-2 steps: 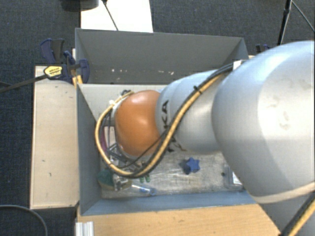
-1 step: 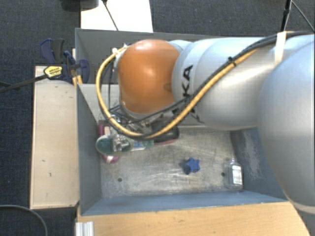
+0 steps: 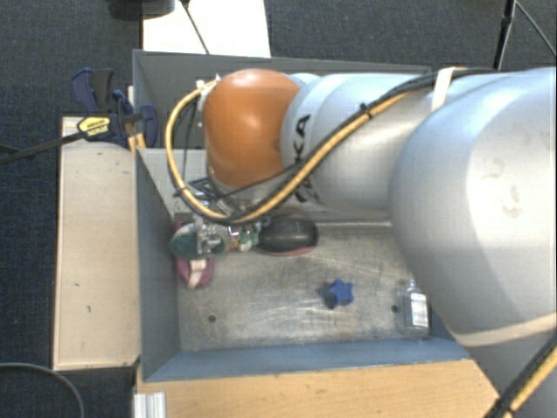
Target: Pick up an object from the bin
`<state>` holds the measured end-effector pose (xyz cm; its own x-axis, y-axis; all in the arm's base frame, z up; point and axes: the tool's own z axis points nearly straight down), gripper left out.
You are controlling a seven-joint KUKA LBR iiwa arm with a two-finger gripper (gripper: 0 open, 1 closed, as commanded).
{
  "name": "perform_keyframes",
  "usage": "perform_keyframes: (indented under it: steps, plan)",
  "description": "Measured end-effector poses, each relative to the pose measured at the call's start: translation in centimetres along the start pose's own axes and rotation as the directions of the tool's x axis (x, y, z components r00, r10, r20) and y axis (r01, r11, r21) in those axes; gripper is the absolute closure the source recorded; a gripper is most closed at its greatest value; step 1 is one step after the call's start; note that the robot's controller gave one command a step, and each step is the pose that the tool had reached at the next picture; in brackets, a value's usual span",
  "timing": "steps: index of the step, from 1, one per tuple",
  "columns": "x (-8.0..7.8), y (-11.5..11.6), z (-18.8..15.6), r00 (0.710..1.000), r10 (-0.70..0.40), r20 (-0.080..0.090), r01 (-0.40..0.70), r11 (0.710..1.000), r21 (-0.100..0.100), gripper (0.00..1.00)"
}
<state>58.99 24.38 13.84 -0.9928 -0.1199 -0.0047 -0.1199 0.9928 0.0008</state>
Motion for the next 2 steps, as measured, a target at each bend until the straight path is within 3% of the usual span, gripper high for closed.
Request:
perform_keyframes:
  steps: [1,2]
  plan:
    - [-0.14,0.2,0.57,0.999,-0.048,0.011,0.048,0.999,-0.004,1.0]
    - [-0.24,0.22,1.18,1.0,0.014,0.015,-0.014,1.0,-0.007,1.0]
